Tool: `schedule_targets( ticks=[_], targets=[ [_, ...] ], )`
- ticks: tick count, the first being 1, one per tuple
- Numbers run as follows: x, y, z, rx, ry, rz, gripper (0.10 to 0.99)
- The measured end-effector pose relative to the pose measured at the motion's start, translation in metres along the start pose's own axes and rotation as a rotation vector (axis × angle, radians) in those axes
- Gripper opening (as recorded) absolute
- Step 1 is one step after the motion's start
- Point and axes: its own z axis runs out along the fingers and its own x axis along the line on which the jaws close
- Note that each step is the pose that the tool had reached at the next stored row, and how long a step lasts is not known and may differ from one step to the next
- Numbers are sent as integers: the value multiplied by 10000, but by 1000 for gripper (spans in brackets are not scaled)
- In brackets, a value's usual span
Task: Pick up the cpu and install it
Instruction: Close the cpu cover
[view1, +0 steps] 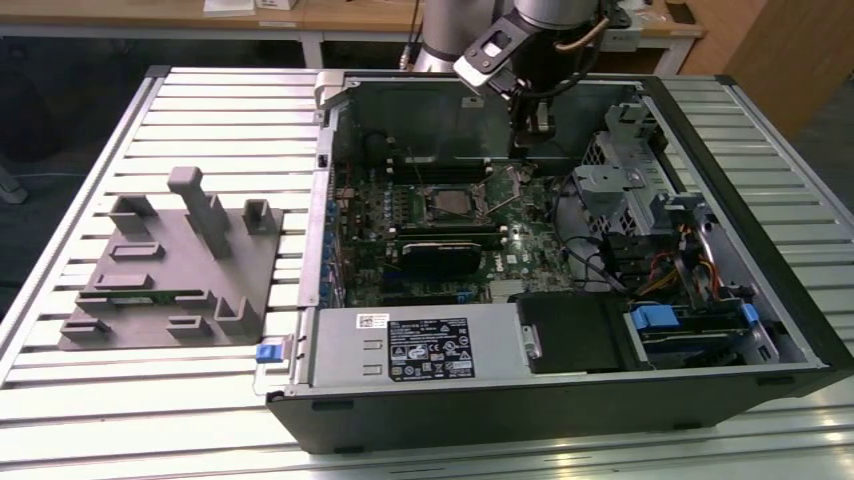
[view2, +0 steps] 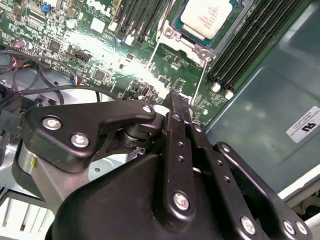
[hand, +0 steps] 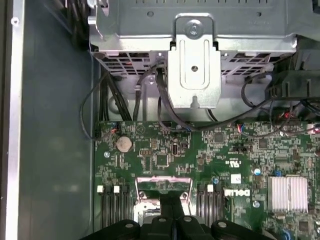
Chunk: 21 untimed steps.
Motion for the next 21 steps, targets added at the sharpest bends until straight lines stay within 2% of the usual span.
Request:
schedule_targets(
  ticks=[5,11,17,21],
  targets=[
    [1,31,24,1,0,0,106],
    [-1,39,104,1,0,-6,106],
    [5,101,151,4,-1,-5,106],
    [4,109,208,4,0,-4,106]
  ],
)
